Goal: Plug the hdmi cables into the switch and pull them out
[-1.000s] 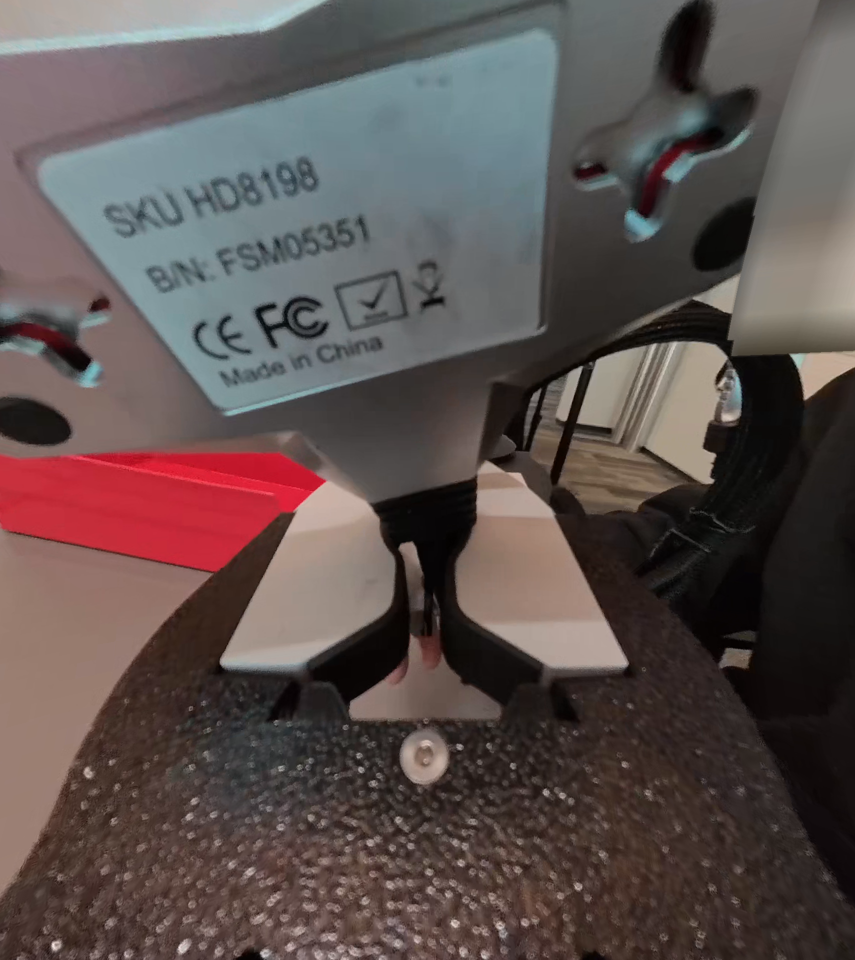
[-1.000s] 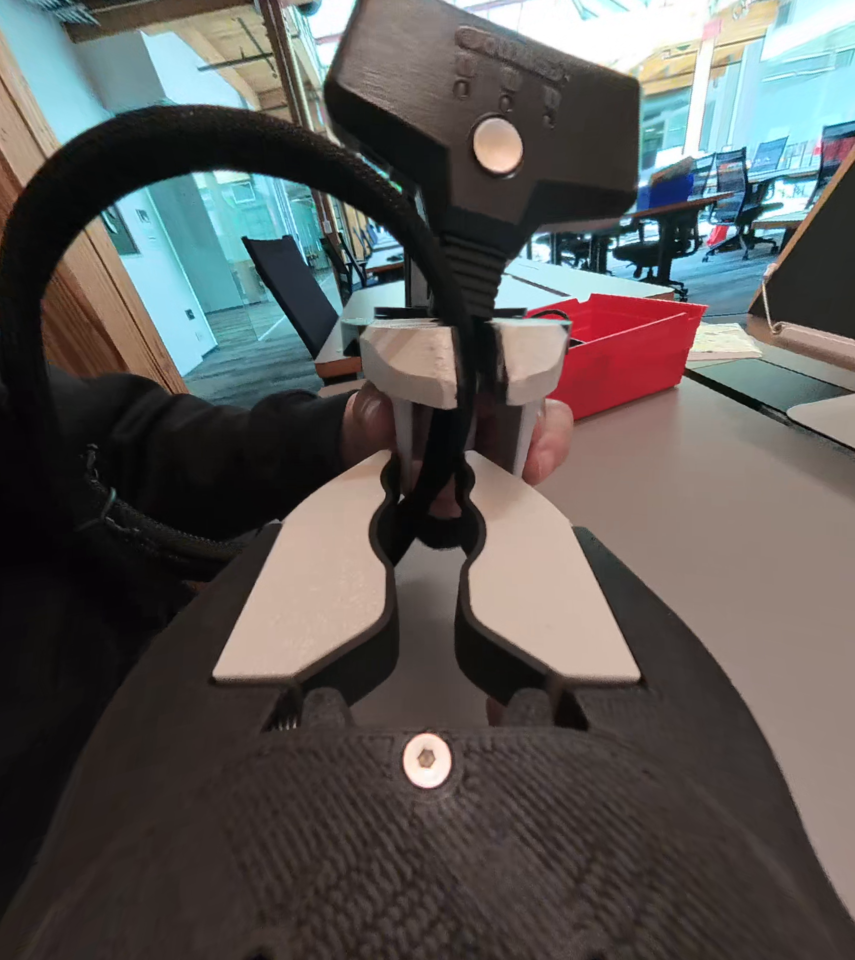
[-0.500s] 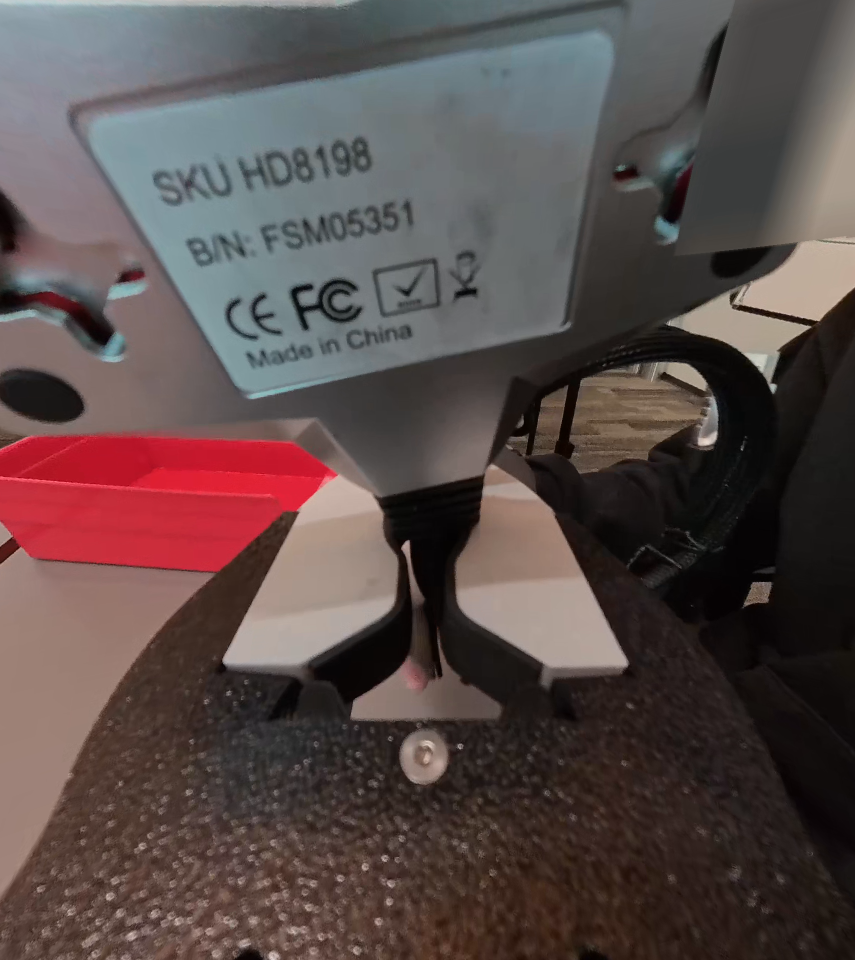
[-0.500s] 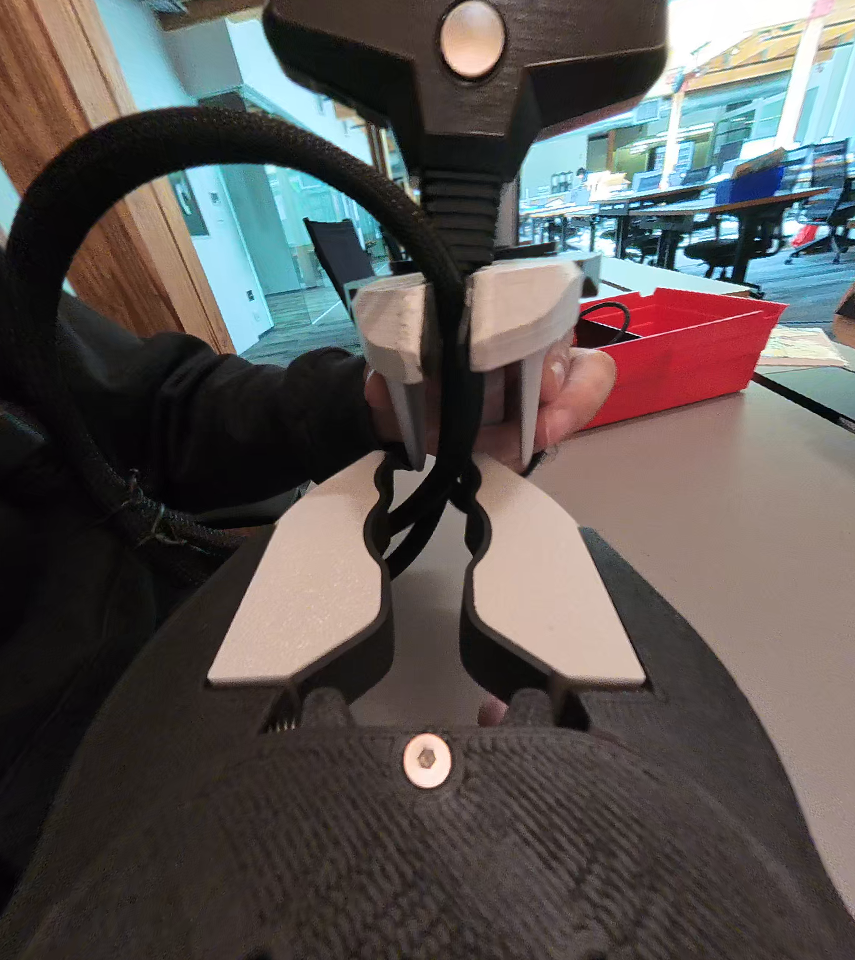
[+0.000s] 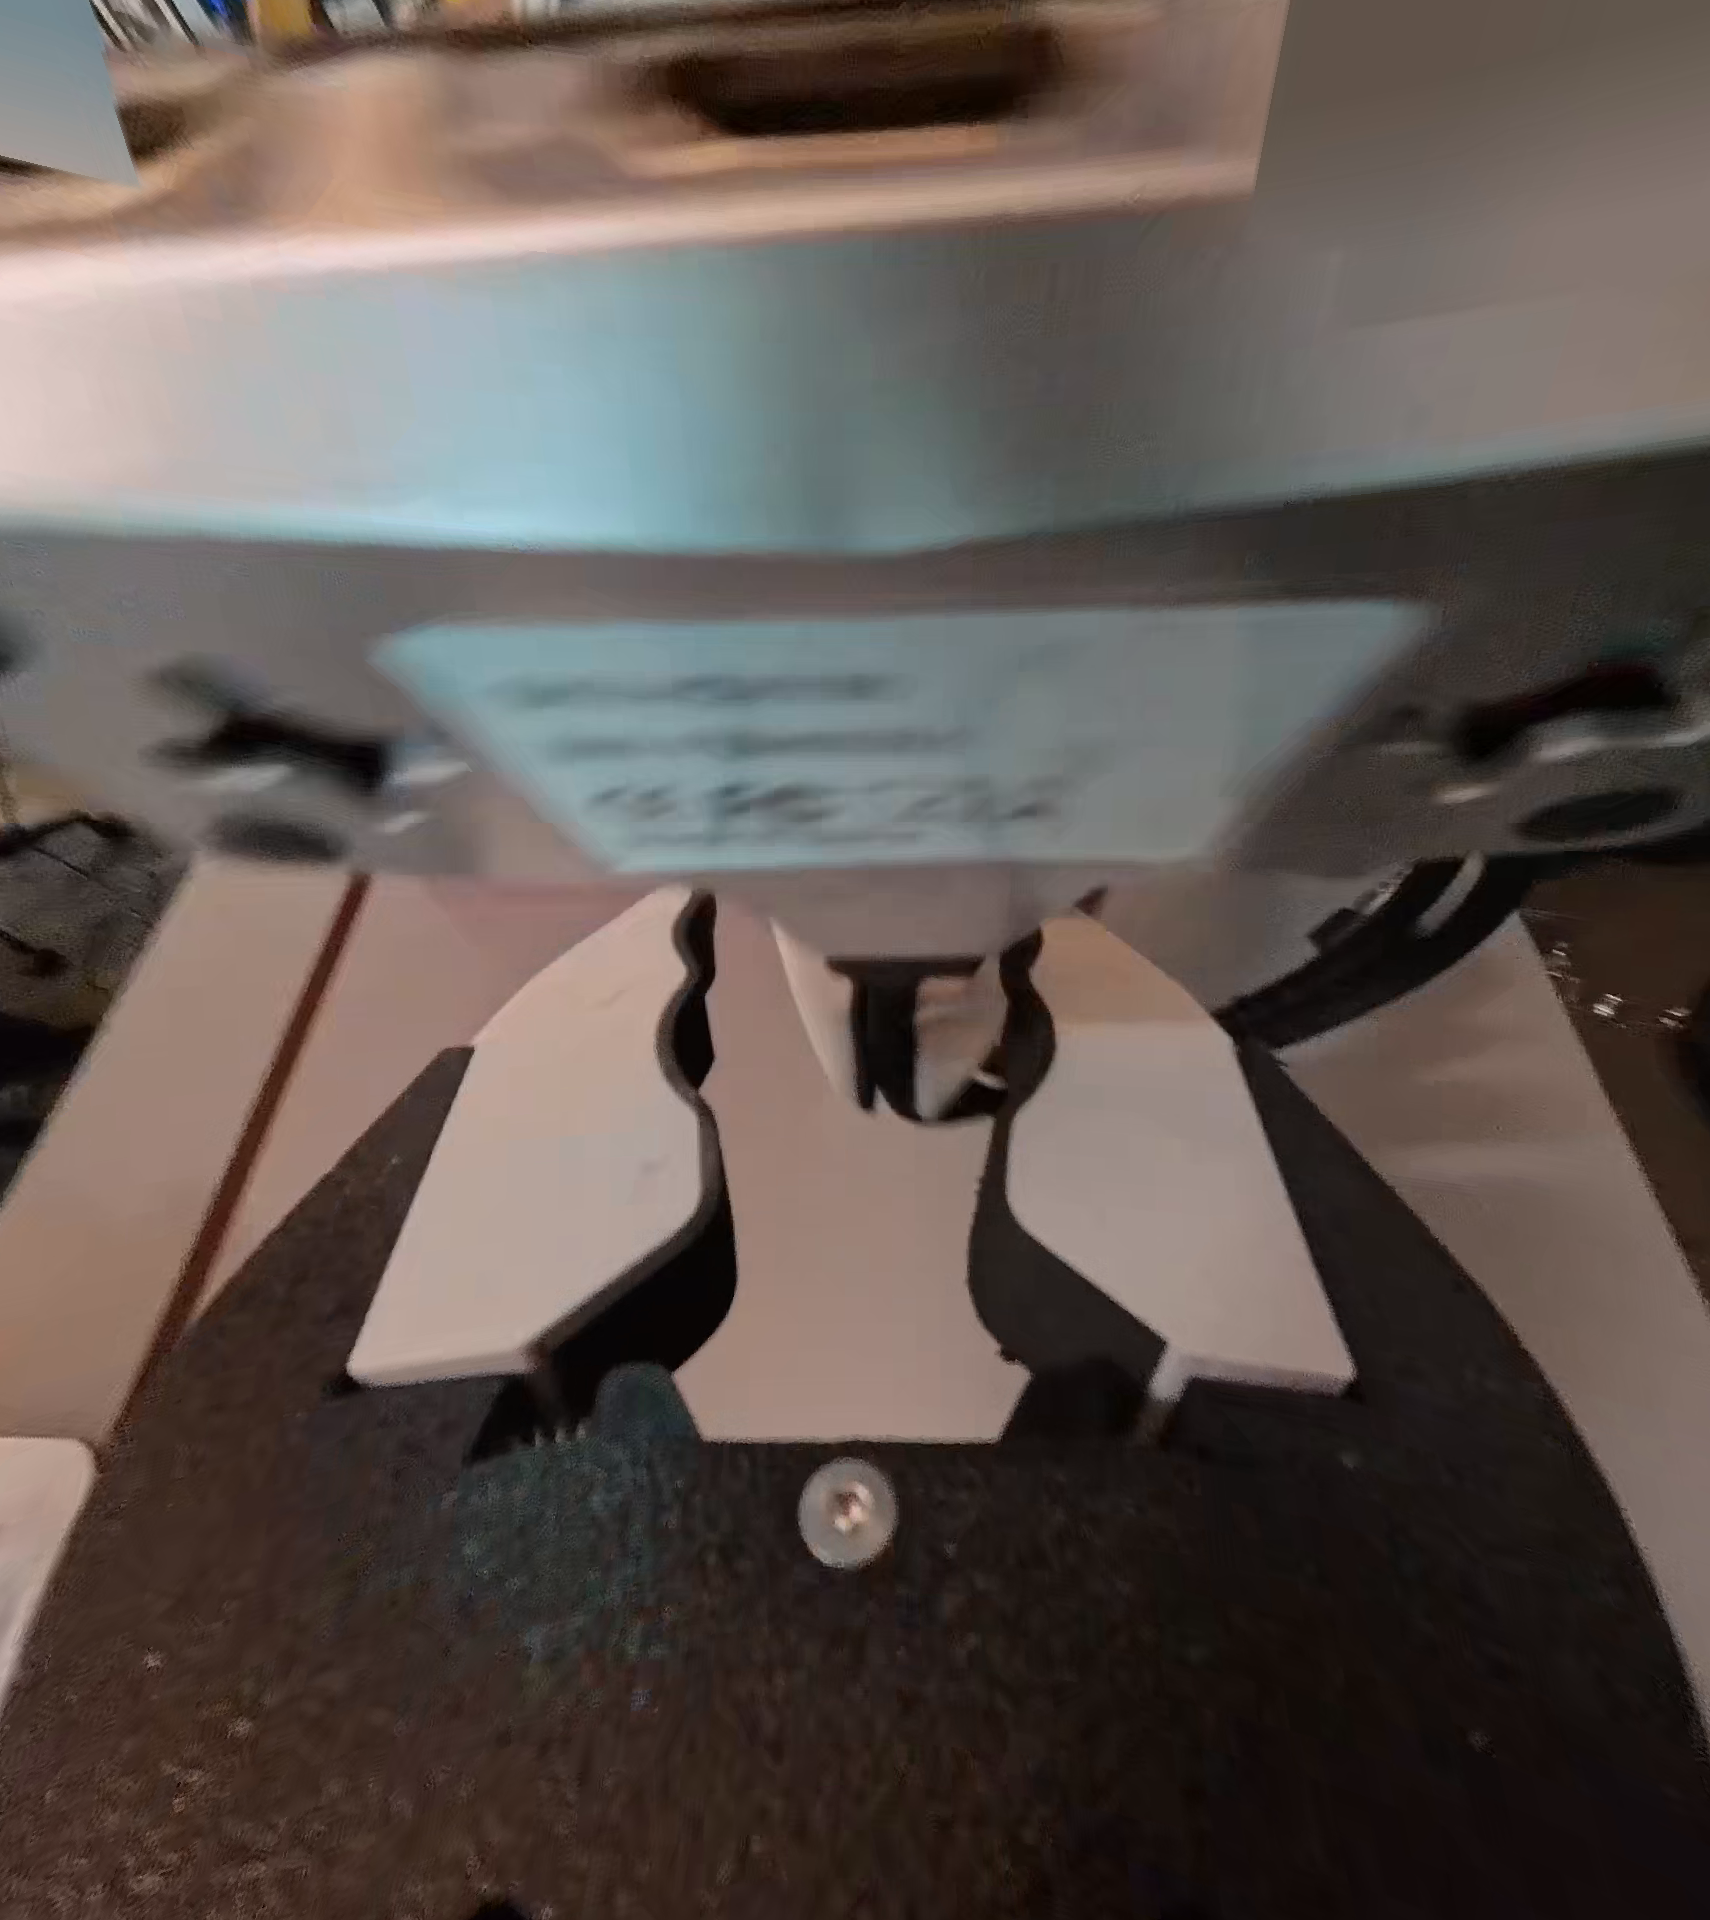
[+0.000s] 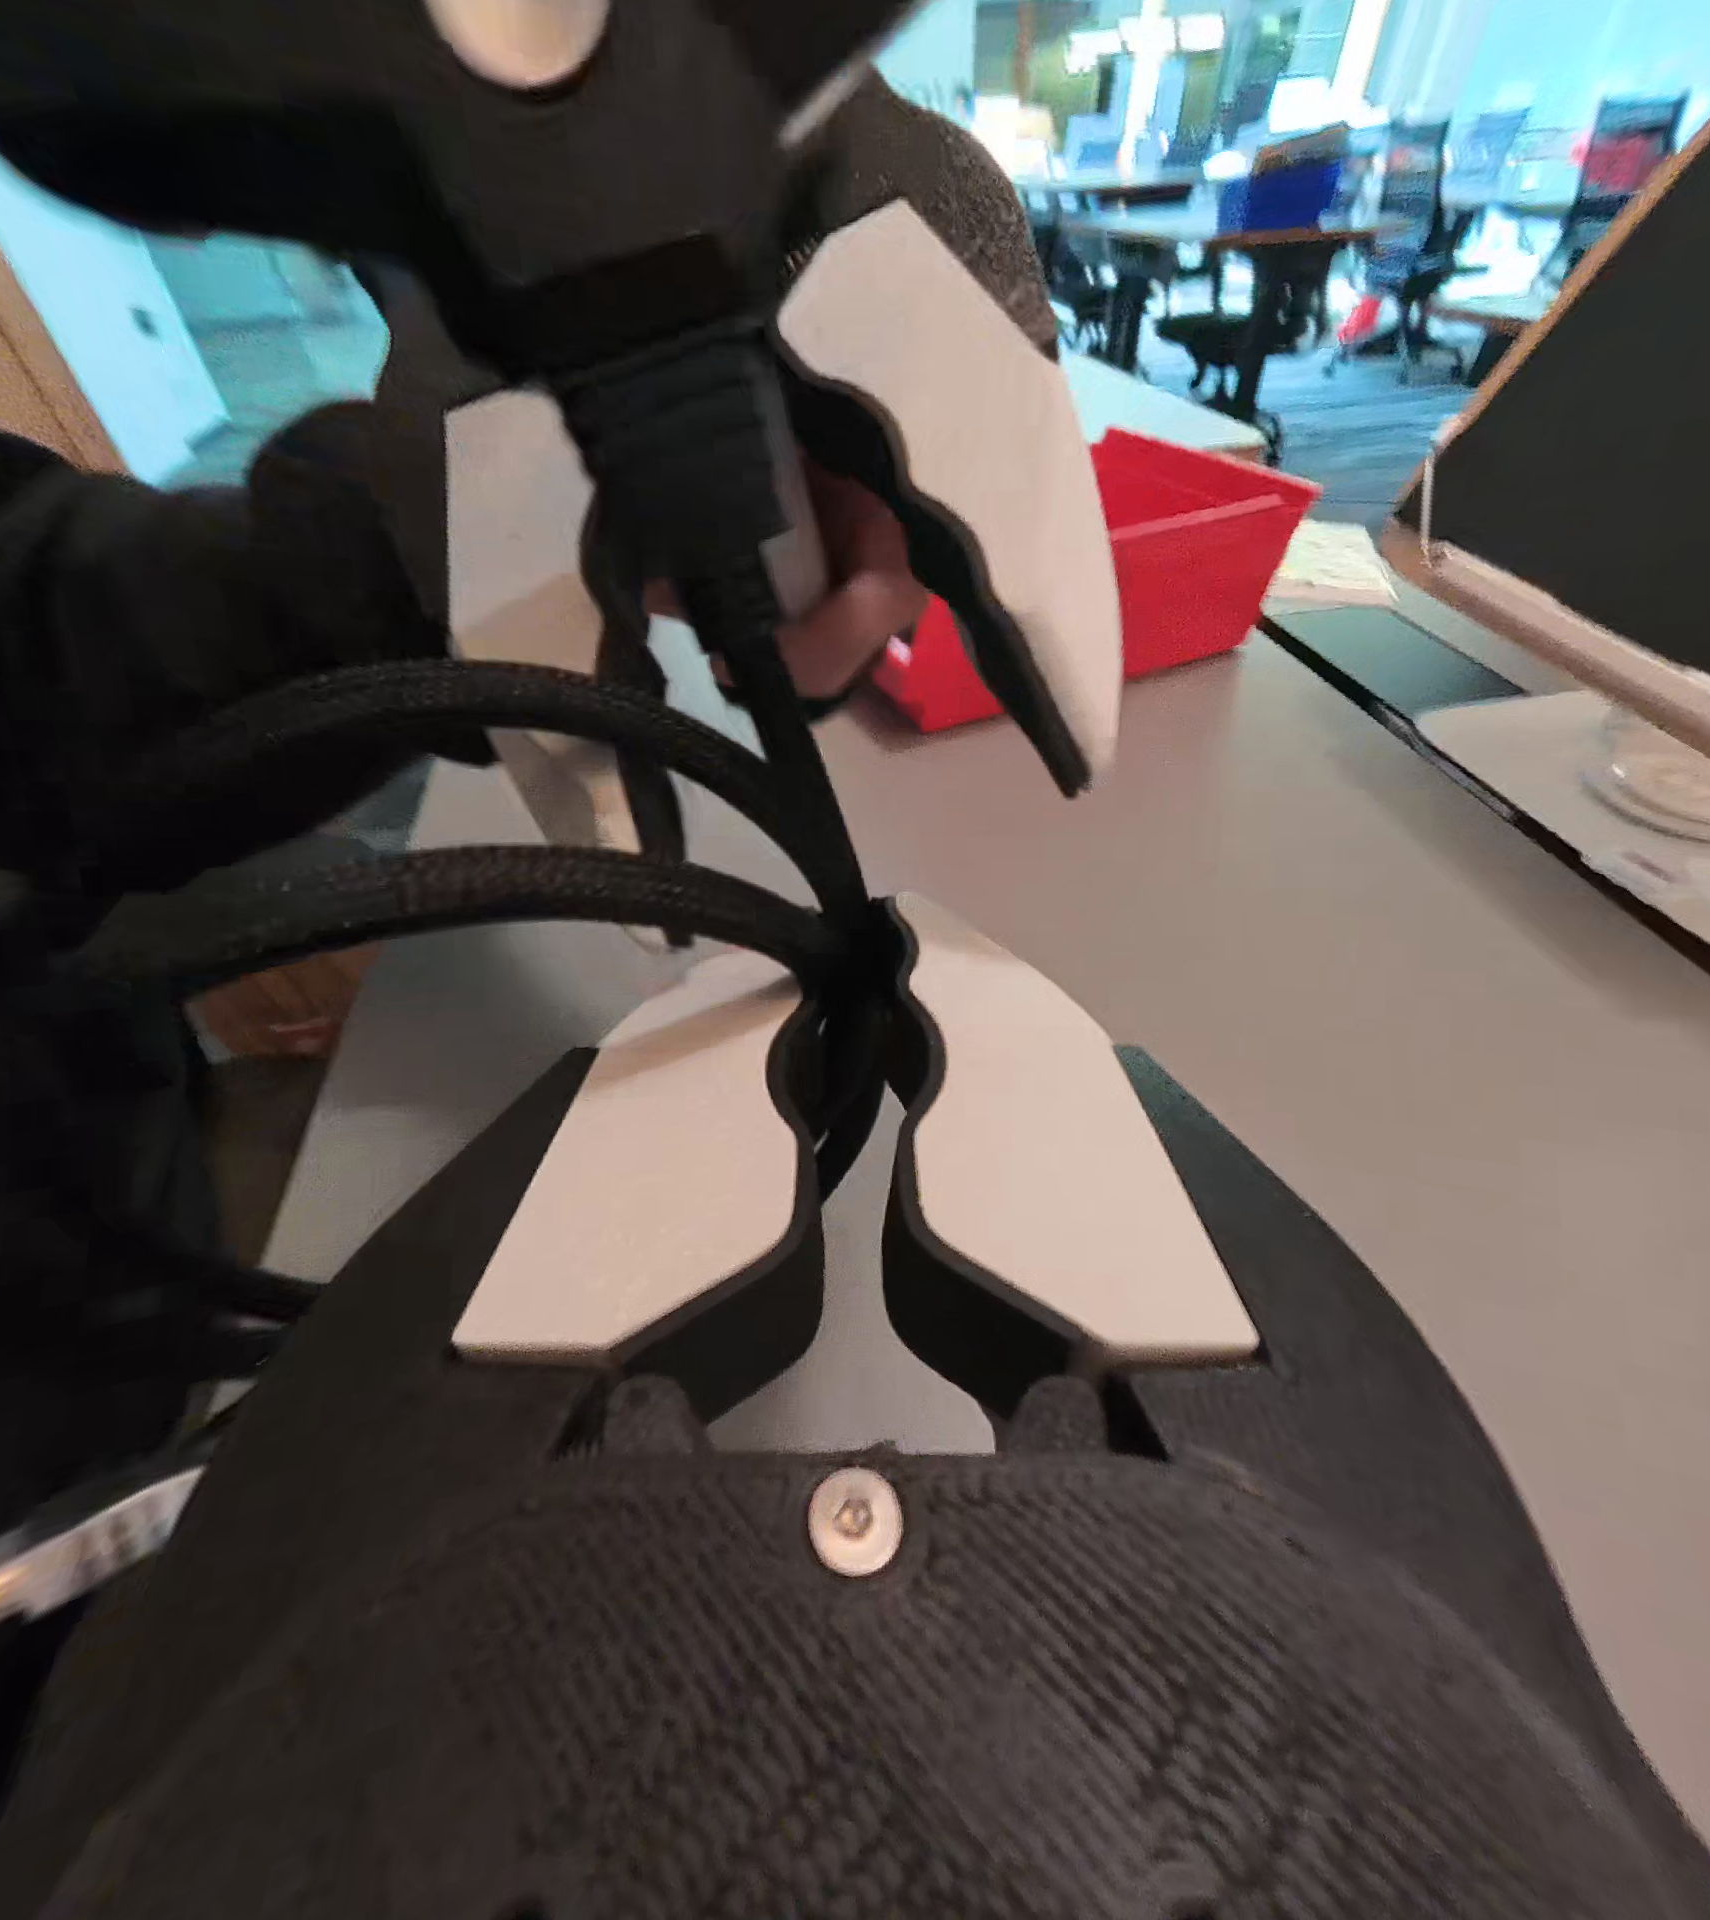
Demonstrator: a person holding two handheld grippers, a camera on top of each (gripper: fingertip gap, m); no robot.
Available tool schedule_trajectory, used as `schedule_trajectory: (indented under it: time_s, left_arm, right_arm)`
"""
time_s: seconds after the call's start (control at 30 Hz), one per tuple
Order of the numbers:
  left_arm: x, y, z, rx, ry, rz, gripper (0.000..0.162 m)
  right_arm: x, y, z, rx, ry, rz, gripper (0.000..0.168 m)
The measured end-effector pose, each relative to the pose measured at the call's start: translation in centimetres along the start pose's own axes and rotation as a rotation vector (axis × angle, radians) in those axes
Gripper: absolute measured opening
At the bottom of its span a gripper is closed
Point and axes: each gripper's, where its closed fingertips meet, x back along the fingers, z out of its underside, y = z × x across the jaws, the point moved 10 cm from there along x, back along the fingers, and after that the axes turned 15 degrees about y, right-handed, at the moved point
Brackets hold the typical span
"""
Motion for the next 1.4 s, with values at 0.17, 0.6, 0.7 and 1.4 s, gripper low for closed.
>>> schedule_trajectory:
  time_s: [0.17,0.6,0.7,1.4]
  left_arm:
    - [1.7,0.3,0.5,0.197,-0.17,0.102,0.048]
    - [6.9,0.3,0.7,0.578,-0.393,0.049,0.086]
    - [6.3,0.3,0.5,0.708,-0.265,0.092,0.075]
    - [2.2,0.8,6.7,1.153,-0.474,0.691,0.022]
  right_arm:
    - [1.6,-0.1,-0.6,-0.014,0.049,0.186,0.008]
    - [3.2,0.1,-1.0,0.046,0.289,0.566,0.007]
    - [2.9,0.8,-1.6,0.118,0.338,0.635,0.008]
    - [3.5,3.0,-1.7,0.407,0.173,0.375,0.017]
